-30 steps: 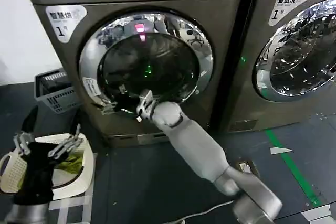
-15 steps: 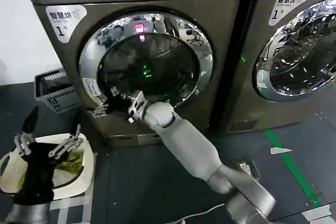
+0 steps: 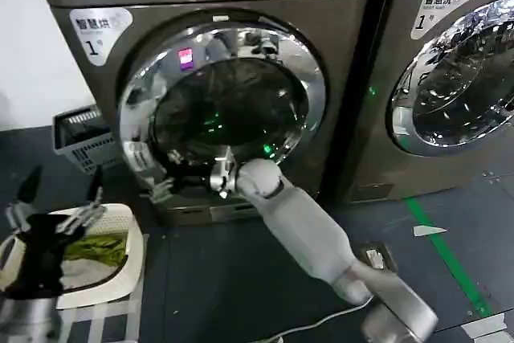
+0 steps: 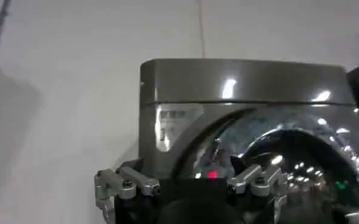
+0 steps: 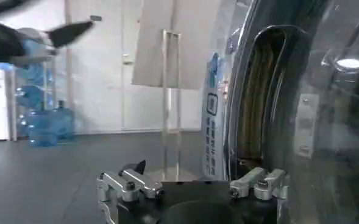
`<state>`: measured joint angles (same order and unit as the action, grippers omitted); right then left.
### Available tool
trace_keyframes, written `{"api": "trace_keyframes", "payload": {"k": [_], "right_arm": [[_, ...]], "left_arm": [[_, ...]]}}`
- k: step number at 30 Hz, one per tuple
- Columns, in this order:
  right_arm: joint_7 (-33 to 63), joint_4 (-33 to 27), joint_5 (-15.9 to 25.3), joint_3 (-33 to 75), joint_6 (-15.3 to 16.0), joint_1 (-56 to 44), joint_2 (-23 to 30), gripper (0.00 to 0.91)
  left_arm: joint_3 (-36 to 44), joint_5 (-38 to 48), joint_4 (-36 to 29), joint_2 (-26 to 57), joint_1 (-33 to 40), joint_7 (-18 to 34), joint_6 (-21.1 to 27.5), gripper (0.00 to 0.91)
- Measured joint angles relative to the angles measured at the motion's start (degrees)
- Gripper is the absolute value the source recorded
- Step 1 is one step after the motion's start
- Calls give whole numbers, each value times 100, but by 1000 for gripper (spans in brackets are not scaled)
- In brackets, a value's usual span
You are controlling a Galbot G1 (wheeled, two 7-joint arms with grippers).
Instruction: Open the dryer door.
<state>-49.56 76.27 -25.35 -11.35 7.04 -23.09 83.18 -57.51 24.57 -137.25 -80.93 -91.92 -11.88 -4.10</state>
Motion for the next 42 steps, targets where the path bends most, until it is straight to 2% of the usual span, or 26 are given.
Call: {"api": "trace_keyframes", "payload": {"k": [5, 15, 22, 29, 37, 42], "right_arm": [[-359, 269, -2, 49, -59, -146, -206, 907], [-989, 743, -29, 128, -304, -374, -618, 907], [-1341, 1008, -97, 212, -389, -510, -895, 907], [-1606, 1201, -384, 249, -498, -572, -1134, 907], [-2486, 1346, -373, 308, -726, -697, -1507, 907], [-2935, 1381, -367, 412, -734, -781, -1670, 907]], "left_arm": [[-343, 273, 392, 243, 239, -282, 75, 907], [-325, 680, 1250, 823, 703, -823, 185, 907], [-46, 944, 1742, 1259, 1030, -993, 234, 907], [171, 1501, 2170, 1743, 1396, -1154, 408, 907], [739, 1994, 2576, 2414, 1846, -1280, 502, 907], [1186, 2108, 2795, 2749, 2127, -1333, 486, 907]]}}
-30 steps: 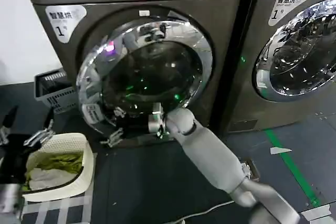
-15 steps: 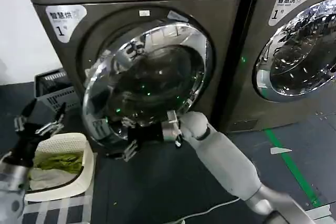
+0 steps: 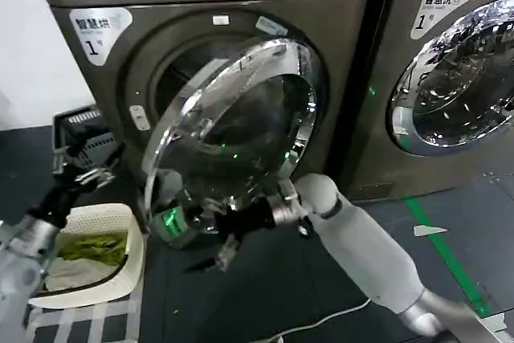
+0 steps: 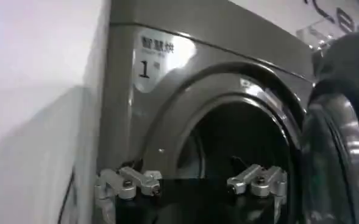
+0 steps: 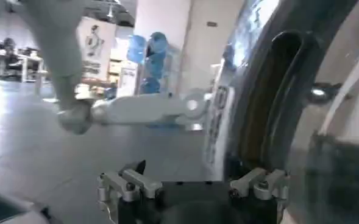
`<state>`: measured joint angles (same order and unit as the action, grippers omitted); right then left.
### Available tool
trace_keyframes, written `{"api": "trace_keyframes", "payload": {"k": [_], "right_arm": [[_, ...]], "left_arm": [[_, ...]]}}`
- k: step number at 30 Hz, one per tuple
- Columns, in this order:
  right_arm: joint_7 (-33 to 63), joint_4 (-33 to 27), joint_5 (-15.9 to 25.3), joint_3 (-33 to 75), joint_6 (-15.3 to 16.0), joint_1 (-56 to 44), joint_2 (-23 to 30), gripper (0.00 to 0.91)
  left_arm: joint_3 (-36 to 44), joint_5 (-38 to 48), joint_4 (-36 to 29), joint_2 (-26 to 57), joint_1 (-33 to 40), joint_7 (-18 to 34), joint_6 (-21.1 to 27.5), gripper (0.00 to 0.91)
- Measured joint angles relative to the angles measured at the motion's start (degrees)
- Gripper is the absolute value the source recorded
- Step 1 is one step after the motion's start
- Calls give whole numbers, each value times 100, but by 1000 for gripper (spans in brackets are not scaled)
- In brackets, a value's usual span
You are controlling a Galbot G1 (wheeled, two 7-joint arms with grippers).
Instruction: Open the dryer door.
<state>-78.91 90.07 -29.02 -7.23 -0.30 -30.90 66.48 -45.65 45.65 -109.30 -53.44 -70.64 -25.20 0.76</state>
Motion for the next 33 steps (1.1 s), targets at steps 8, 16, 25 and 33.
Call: {"api": "trace_keyframes", "payload": {"k": [8, 16, 25, 33], "right_arm": [[-247, -11, -26, 280, 8, -186, -239, 907], [-355, -123, -162, 727, -23, -463, -426, 907], [-475, 142, 240, 1719, -90, -1164, -773, 907], [-409, 393, 287, 3262, -88, -1924, -842, 907]], "left_arm": [[849, 177, 115, 386, 512, -84, 123, 907], [1714, 66, 139, 464, 882, -119, 199, 907], [2530, 15, 363, 347, 1285, -254, 203, 907], [2911, 34, 298, 254, 1420, -337, 187, 907]]}}
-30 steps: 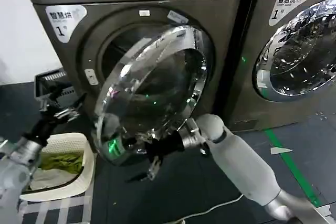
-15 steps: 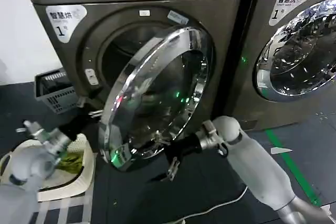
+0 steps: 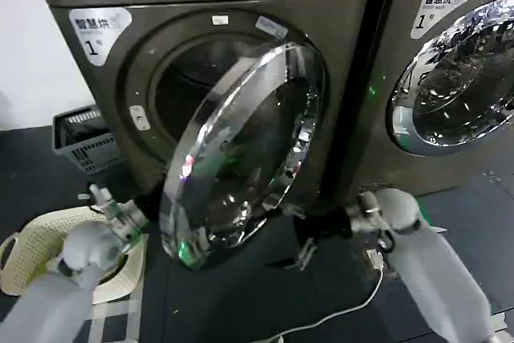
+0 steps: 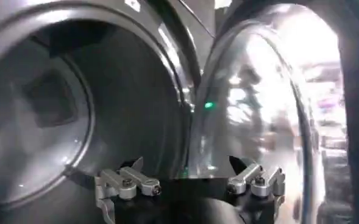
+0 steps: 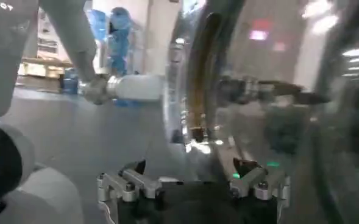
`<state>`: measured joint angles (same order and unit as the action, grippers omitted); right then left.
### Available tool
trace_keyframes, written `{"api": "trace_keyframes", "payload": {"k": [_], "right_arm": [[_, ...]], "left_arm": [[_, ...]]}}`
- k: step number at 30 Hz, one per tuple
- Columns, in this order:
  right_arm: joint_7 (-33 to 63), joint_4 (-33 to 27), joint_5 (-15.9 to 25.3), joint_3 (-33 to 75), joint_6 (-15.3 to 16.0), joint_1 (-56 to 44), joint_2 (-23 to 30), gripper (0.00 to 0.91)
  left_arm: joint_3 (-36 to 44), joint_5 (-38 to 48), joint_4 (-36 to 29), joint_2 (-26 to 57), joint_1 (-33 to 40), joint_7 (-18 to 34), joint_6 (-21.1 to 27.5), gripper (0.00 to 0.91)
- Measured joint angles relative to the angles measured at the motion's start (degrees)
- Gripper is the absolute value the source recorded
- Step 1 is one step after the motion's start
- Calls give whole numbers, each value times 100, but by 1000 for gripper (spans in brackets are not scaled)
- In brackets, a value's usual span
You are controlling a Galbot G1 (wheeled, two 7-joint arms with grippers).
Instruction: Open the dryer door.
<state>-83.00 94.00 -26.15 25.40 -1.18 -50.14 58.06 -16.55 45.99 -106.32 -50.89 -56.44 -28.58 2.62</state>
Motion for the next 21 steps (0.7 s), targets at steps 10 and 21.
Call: {"api": "trace_keyframes", "payload": {"k": [10, 21], "right_arm": [[879, 494, 355, 2290, 27, -1058, 341, 907], [3107, 1642, 121, 3911, -503, -2263, 1066, 907]], "left_arm": [[301, -128, -242, -270, -103, -89, -48, 907], [815, -242, -723, -404, -249, -65, -58, 907]]}}
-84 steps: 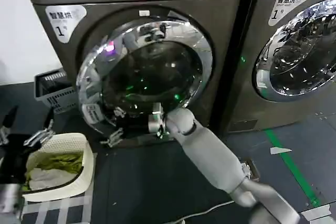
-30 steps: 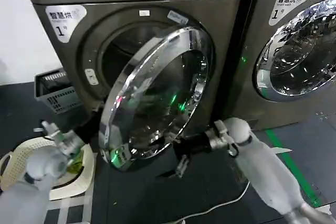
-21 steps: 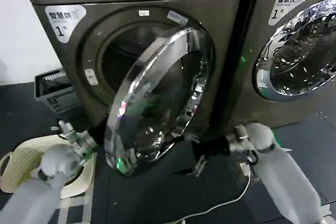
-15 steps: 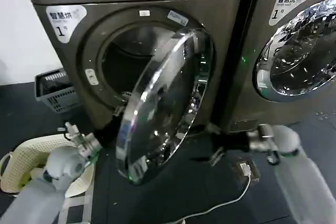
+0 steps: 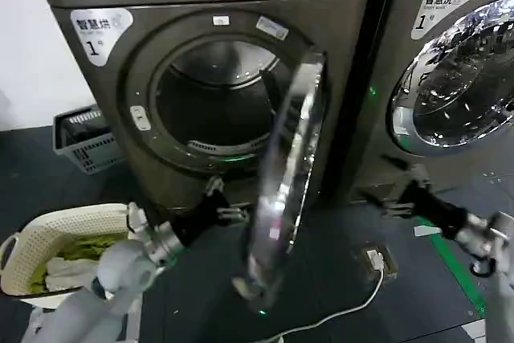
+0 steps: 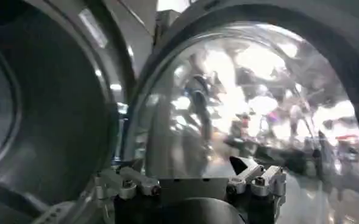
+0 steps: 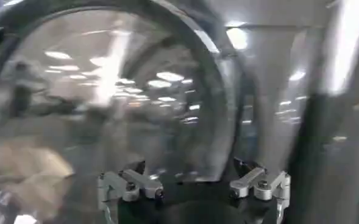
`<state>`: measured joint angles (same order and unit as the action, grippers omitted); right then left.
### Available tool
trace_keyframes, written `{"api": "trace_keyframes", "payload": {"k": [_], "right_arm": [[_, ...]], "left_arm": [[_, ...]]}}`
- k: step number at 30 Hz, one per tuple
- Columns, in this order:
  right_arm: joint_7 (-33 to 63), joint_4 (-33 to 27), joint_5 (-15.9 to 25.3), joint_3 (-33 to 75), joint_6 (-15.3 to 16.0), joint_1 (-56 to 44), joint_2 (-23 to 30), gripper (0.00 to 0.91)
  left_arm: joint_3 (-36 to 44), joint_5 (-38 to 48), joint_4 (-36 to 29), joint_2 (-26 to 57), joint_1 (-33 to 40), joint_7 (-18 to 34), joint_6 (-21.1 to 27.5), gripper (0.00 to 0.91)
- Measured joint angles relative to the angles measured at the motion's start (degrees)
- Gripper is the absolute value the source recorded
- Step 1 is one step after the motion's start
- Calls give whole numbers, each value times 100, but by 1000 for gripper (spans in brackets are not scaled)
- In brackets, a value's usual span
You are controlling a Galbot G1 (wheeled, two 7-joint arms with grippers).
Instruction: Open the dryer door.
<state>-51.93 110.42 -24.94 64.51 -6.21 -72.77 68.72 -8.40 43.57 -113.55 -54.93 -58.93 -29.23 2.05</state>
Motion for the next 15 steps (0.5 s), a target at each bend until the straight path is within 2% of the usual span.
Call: {"api": "trace_keyframes", "payload": {"k": [3, 7, 10, 15], "right_arm": [[1090, 254, 167, 276, -294, -290, 145, 907], [2306, 563, 387, 703, -303, -721, 321, 907], [3141, 728, 750, 1052, -71, -1038, 393, 907], [4109, 826, 1097, 1701, 599, -1343, 371, 907]], "left_arm": [[214, -30, -147, 13, 72, 29, 12, 907], [573, -150, -192, -89, 184, 34, 9, 907], [843, -210, -147, -180, 284, 34, -6, 907], [1427, -197, 50, -342, 646, 105, -34, 907]]}}
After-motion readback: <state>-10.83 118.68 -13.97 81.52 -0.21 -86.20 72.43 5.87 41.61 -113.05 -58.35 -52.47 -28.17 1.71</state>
